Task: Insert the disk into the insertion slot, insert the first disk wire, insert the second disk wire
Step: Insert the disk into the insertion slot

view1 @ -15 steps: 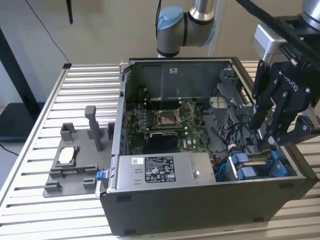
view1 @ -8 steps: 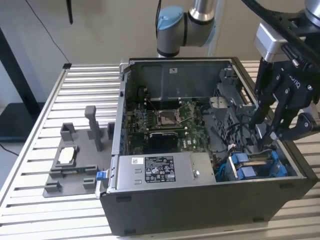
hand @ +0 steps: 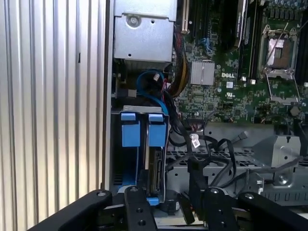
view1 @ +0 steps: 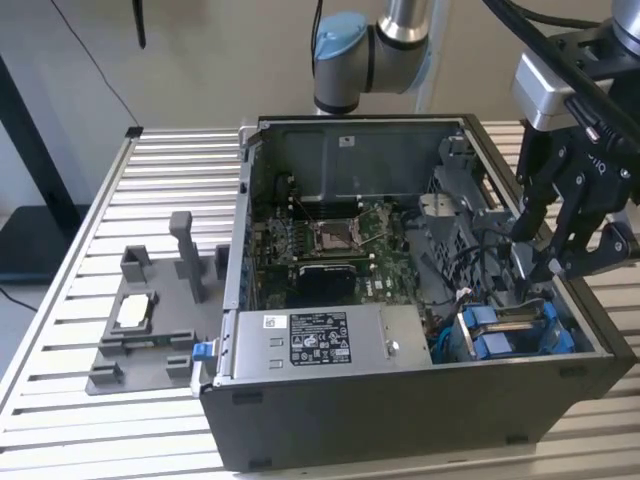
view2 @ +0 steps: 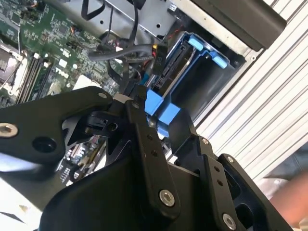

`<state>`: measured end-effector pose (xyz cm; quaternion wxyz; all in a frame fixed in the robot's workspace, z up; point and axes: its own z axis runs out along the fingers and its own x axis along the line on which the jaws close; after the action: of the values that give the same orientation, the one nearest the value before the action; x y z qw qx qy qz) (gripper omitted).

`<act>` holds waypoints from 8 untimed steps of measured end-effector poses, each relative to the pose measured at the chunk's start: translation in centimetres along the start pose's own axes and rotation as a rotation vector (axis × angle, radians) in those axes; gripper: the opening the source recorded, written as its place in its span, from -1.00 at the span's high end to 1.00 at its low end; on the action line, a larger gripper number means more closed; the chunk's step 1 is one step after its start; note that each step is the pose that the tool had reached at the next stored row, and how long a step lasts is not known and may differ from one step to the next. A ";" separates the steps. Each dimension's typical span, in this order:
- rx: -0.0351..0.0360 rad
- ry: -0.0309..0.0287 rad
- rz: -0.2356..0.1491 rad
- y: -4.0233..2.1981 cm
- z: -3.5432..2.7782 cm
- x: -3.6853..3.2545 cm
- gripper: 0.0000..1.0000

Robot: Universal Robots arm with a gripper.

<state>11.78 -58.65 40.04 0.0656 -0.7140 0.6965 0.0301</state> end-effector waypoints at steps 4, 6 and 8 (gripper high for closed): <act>0.0170 -0.0147 -0.003 -0.25 0.04 -0.10 0.06; 0.0204 -0.0155 -0.006 -0.35 0.10 -0.21 0.06; 0.0229 -0.0166 -0.009 -0.50 0.14 -0.27 0.06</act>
<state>12.28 -58.36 39.97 0.0796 -0.7159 0.6931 0.0277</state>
